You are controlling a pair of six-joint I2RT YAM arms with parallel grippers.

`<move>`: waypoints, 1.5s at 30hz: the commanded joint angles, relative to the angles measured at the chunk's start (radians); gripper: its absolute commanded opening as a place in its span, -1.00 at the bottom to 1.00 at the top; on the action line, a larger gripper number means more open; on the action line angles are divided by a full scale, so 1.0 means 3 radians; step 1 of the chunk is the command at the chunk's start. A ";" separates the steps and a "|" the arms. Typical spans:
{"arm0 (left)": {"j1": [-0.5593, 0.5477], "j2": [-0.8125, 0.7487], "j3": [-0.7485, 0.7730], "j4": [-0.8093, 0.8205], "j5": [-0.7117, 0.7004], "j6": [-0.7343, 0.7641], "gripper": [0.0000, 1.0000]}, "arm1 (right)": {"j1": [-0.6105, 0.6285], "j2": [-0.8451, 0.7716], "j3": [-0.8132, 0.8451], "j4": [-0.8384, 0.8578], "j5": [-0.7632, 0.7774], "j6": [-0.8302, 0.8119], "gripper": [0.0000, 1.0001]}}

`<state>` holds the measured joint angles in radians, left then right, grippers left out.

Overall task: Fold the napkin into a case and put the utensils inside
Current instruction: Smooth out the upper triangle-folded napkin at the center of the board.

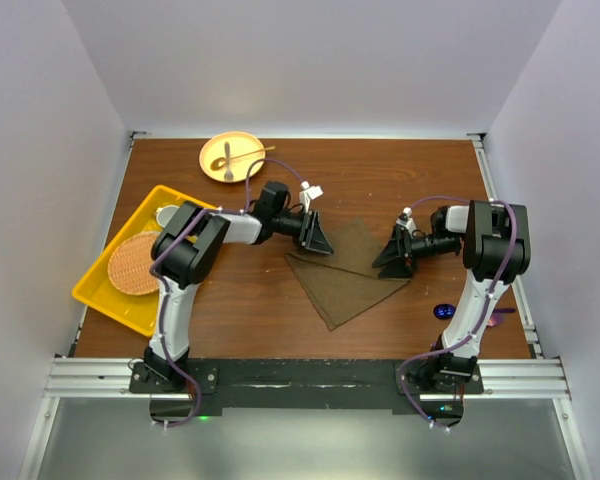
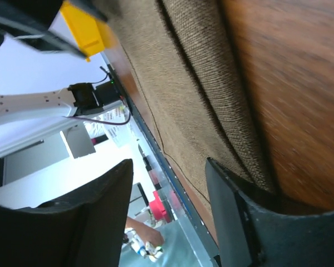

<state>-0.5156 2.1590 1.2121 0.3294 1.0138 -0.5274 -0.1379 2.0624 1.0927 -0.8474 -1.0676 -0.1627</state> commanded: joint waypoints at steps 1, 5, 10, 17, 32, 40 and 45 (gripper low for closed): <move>-0.0178 -0.0212 0.0173 0.0139 0.0149 -0.0021 -0.21 | 0.0000 0.0069 -0.0053 0.0288 0.0833 0.0092 0.12; -0.0281 -0.0161 0.0045 0.0384 0.0180 -0.0281 -0.22 | 0.0000 0.0038 -0.0007 0.0309 0.1012 0.0164 0.01; -0.0209 -0.0018 -0.0154 0.0620 0.0195 -0.0589 -0.24 | 0.0005 -0.0013 0.0008 0.0355 0.1211 0.0276 -0.07; 0.0072 0.0197 -0.0262 0.0498 0.0123 -0.0682 -0.24 | 0.0005 0.0033 0.0065 0.0376 0.1518 0.0333 -0.15; 0.0374 0.0167 -0.0165 -0.0319 0.0185 0.0217 -0.17 | 0.0025 0.0090 0.0213 0.0386 0.1570 0.0353 -0.16; 0.0343 -0.0308 0.0280 -0.0933 0.0042 0.0949 -0.29 | 0.0322 -0.0217 0.0473 -0.0099 0.0762 -0.0107 -0.14; 0.0338 -0.0574 0.0321 -0.1655 -0.0535 0.1619 -0.40 | 0.0317 -0.0391 0.0933 -0.0376 0.0592 -0.0265 -0.16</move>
<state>-0.4191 2.0960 1.2728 0.0093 0.9836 -0.2565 -0.0395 2.0384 1.2697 -0.9356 -0.8639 -0.1547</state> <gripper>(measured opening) 0.307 0.425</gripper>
